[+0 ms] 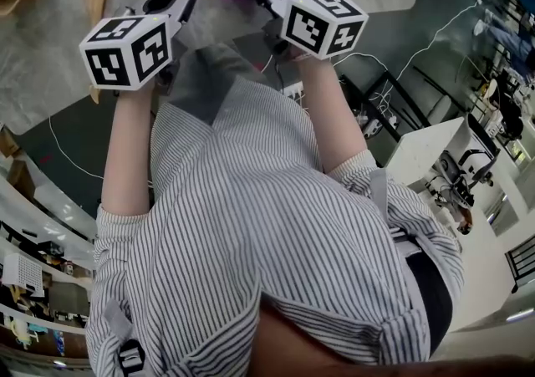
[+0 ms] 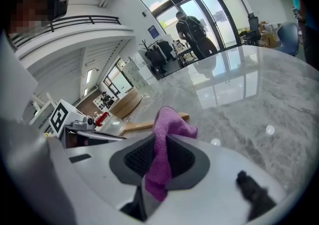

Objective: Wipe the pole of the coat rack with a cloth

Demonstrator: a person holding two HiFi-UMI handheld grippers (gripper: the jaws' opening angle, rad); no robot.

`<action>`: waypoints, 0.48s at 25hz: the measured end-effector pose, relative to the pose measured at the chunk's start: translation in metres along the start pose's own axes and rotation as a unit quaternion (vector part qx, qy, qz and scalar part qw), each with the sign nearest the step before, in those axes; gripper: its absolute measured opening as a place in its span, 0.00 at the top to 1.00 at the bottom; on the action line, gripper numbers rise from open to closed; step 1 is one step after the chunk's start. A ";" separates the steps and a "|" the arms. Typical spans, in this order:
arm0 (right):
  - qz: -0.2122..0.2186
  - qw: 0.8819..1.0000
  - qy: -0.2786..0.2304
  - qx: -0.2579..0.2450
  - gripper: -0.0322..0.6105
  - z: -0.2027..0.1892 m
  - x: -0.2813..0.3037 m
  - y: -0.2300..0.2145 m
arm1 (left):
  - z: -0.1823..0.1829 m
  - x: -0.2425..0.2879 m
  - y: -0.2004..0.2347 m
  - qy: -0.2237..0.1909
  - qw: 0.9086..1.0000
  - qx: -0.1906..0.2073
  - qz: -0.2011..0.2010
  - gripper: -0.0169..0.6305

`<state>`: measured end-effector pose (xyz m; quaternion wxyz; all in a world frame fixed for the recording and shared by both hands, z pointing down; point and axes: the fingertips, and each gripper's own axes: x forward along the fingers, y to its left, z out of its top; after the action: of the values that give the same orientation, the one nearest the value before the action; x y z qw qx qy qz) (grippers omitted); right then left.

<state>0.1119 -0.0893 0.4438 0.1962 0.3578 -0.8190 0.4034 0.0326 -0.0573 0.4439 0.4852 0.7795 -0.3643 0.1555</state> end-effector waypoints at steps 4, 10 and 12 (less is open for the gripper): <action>-0.008 1.000 -0.003 -0.005 0.85 0.004 -0.007 -0.009 | 0.004 0.002 -0.002 -0.008 1.000 0.000 0.002 0.95; -0.010 1.000 -0.019 -0.014 0.85 0.012 -0.013 -0.004 | 0.001 -0.004 -0.003 -0.012 1.000 0.003 0.003 0.95; -0.009 0.999 -0.025 -0.019 0.85 0.016 -0.015 0.000 | 0.003 -0.007 -0.005 -0.016 1.000 0.006 0.003 0.95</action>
<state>0.1216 -0.0959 0.4253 0.1858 0.3714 -0.8278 0.3773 0.0308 -0.0556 0.4355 0.4743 0.7836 -0.3738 0.1461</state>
